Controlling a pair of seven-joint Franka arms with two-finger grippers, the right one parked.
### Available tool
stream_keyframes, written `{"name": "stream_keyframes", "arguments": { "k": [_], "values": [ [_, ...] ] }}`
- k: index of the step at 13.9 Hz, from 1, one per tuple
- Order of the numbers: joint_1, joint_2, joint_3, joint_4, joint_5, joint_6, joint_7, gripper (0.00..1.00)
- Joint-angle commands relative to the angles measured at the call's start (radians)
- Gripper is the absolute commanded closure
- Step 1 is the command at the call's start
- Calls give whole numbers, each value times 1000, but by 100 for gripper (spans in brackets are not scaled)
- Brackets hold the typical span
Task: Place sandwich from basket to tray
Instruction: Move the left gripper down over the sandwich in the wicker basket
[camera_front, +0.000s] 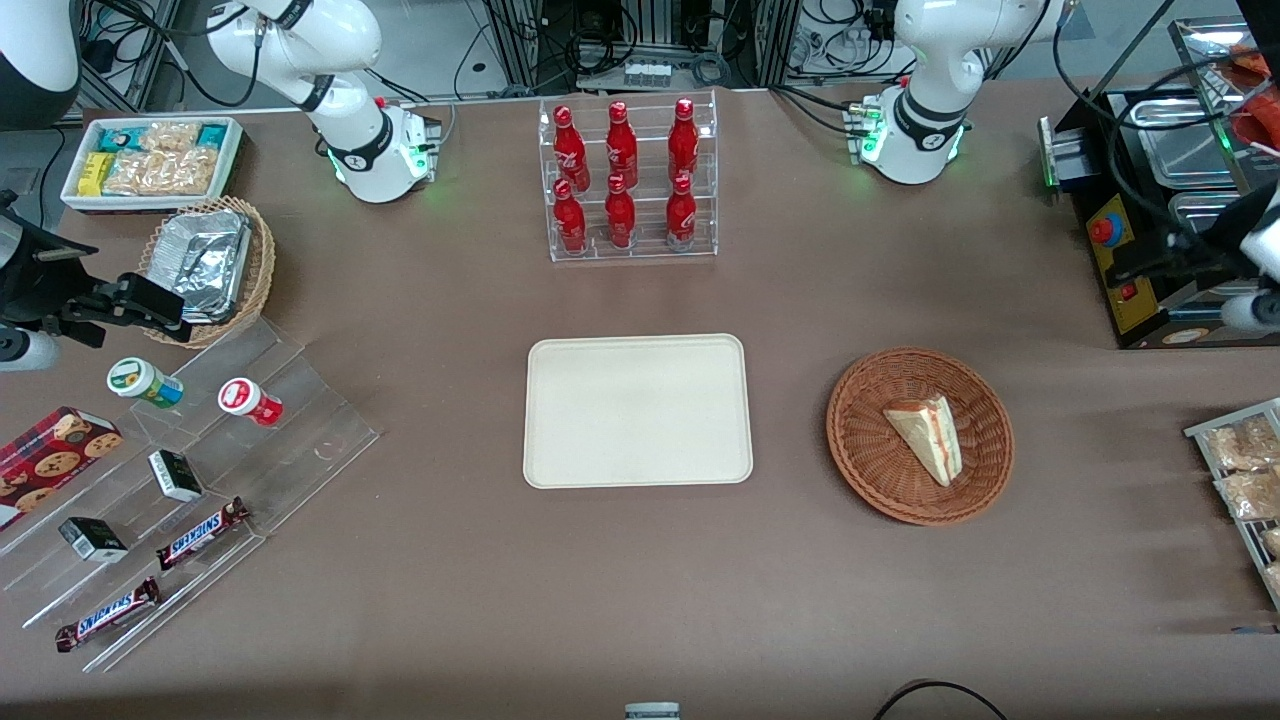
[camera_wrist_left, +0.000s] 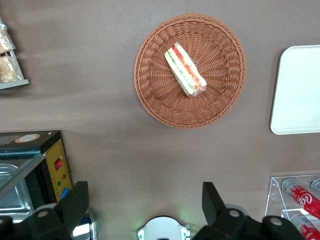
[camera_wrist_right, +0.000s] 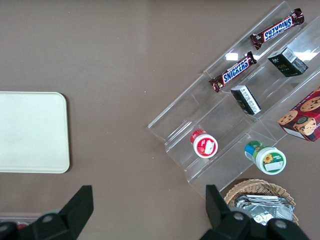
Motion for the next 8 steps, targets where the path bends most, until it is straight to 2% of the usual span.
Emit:
{"name": "stream_keyframes", "arguments": {
  "k": [1,8],
  "values": [
    [-11,66,8,-35,8,88,-92,0],
    [-95,86,2,-395,28,575,-560,0]
  ]
}}
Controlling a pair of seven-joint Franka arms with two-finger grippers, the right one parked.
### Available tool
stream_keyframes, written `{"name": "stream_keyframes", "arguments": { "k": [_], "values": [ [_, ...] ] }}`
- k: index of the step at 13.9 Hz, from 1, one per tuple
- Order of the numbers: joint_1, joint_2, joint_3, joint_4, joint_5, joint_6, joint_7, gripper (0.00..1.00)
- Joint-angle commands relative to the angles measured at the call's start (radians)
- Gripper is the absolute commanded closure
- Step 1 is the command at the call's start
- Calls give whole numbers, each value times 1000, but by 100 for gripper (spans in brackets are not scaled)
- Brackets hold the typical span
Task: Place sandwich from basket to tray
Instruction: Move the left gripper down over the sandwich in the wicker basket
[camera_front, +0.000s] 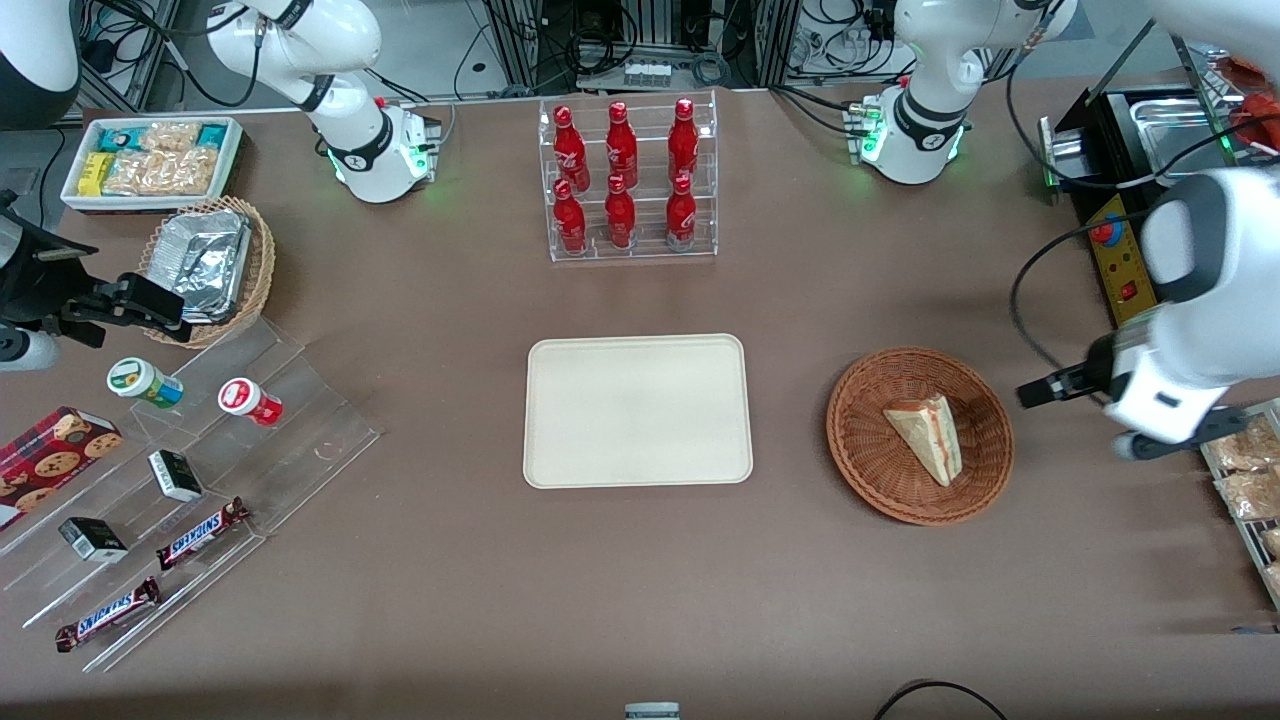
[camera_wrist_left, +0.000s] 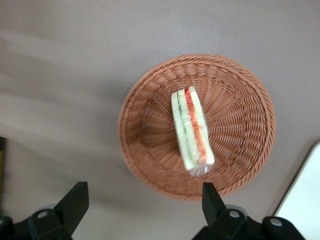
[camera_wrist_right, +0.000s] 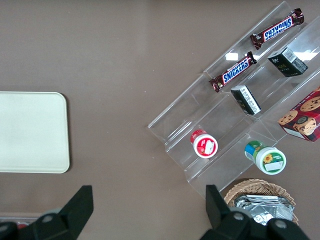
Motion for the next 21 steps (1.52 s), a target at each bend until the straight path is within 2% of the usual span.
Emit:
{"name": "stream_keyframes", "arguments": {
  "k": [1,6,15,16,17,18,19,21],
  "values": [
    [-43,-15,5,-111,19,131,-191,0],
    [-109,30,6,-175,22,236,-379,0],
    [-112,71,5,-387,22,591,-416,0],
    [-112,82,5,-393,22,606,-416,7],
    [-113,94,5,-390,22,609,-416,39],
    [-113,100,5,-382,20,610,-416,76],
    [-119,102,5,-376,22,608,-413,99],
    [-126,100,5,-362,22,599,-409,100]
  ]
}}
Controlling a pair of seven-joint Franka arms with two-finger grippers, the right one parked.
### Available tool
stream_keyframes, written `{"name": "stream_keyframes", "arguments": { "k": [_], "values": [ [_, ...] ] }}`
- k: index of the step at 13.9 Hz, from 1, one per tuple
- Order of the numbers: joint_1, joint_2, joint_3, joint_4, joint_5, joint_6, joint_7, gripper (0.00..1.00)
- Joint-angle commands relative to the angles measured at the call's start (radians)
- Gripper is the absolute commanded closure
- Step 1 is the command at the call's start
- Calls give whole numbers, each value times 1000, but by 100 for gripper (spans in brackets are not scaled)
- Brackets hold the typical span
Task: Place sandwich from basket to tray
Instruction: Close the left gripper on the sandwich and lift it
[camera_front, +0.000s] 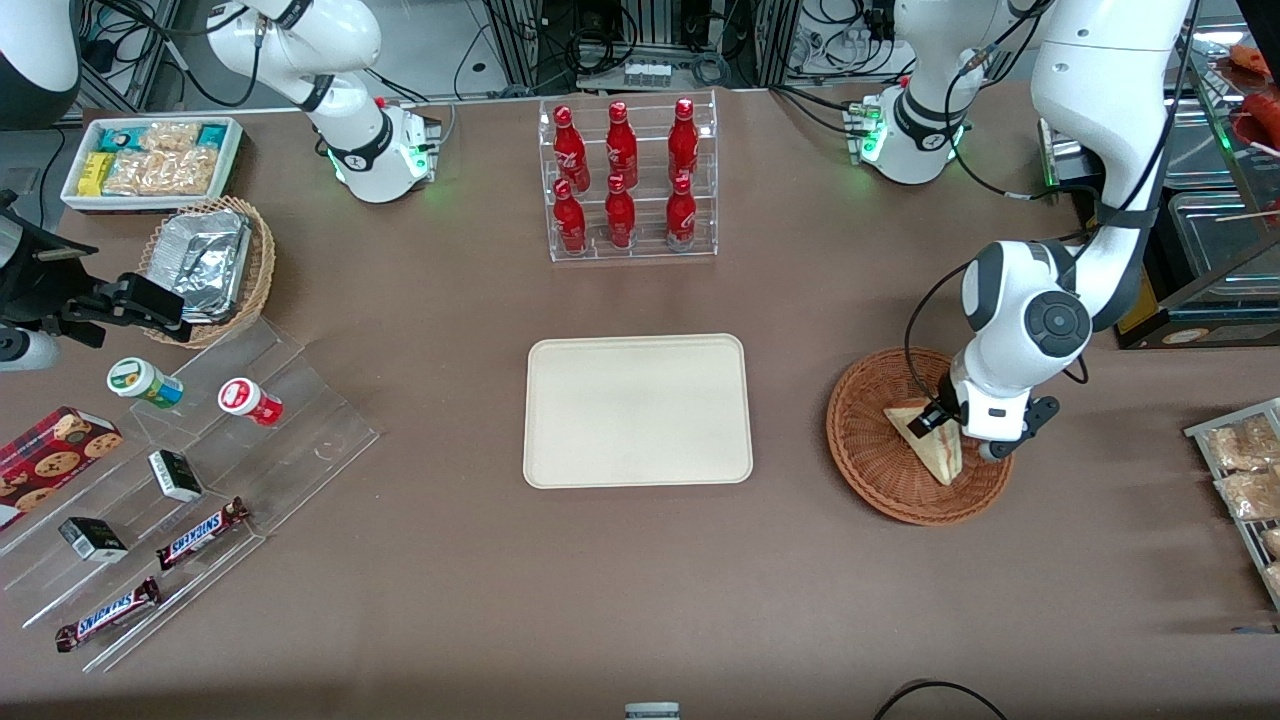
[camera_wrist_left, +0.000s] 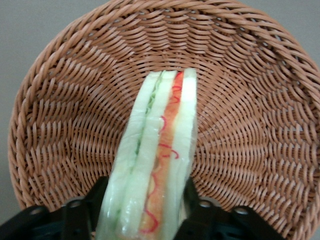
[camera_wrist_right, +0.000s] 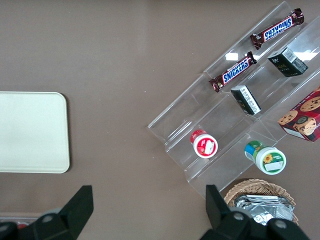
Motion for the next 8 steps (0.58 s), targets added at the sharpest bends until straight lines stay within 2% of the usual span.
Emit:
{"name": "stream_keyframes", "arguments": {
  "k": [1,3,4,6,8],
  "values": [
    [-19,-6,6,26,19,-12,-22,100],
    [-25,-22,5,64,19,-64,-22,100],
    [-33,-34,5,102,24,-142,-20,100],
    [-65,-39,3,207,91,-341,-25,100],
    [-120,-40,3,320,105,-528,-46,100]
  ]
}}
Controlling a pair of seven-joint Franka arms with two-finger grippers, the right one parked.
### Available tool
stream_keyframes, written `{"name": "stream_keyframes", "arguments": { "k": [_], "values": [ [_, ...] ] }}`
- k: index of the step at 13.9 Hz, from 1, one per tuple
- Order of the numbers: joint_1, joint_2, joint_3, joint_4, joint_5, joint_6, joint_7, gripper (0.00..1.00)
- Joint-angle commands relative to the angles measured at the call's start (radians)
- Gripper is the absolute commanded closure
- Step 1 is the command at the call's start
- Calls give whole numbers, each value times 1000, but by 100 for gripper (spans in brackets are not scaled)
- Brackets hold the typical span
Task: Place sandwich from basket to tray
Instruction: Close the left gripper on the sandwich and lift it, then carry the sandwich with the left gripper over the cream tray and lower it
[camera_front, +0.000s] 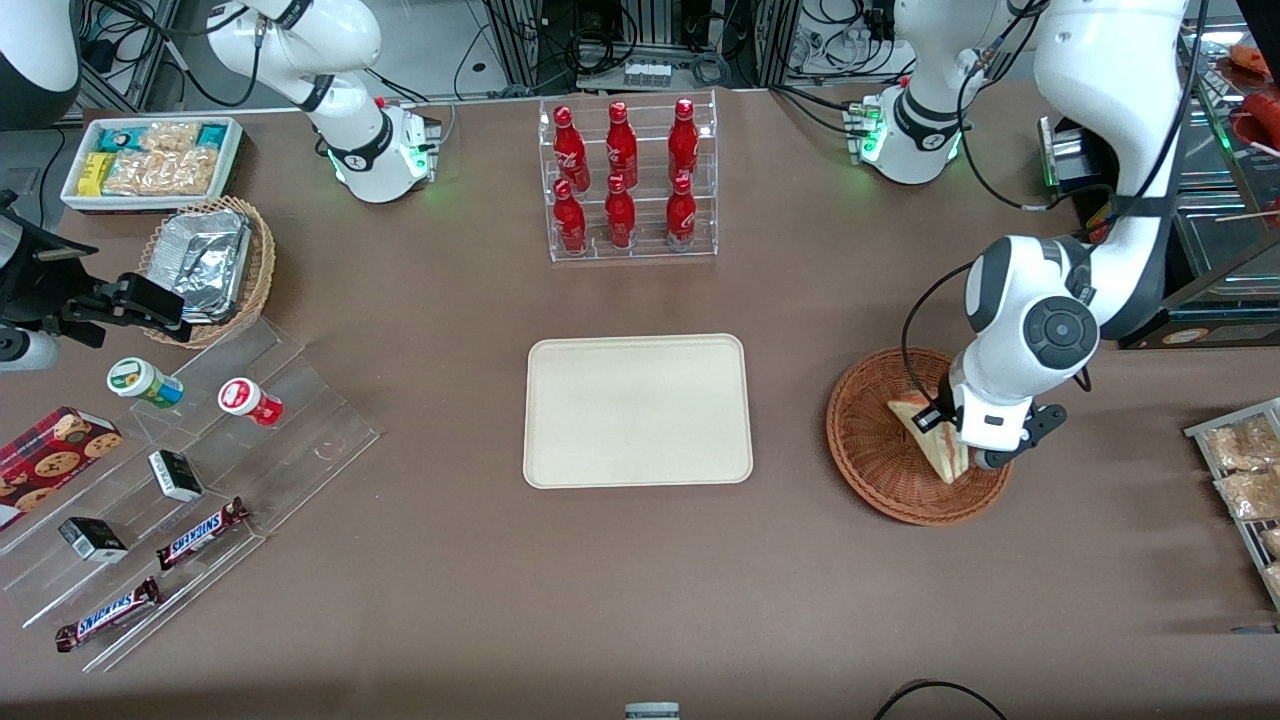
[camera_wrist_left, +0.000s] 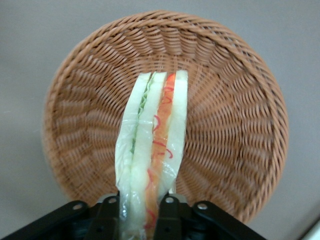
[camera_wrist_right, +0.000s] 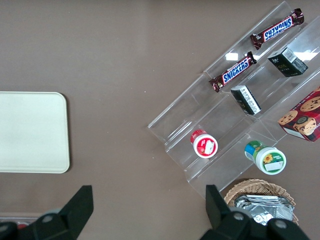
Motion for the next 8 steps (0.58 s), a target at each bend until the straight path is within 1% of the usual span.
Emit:
{"name": "stream_keyframes", "arguments": {
  "k": [1,3,4,6,8],
  "values": [
    [-91,-14,6,155,25,-213,-66,100],
    [-184,3,6,259,19,-305,-122,100],
    [-224,15,6,299,19,-322,-149,100],
    [-286,26,6,320,21,-316,-176,100],
    [-352,76,6,367,24,-315,-182,100]
  ]
}}
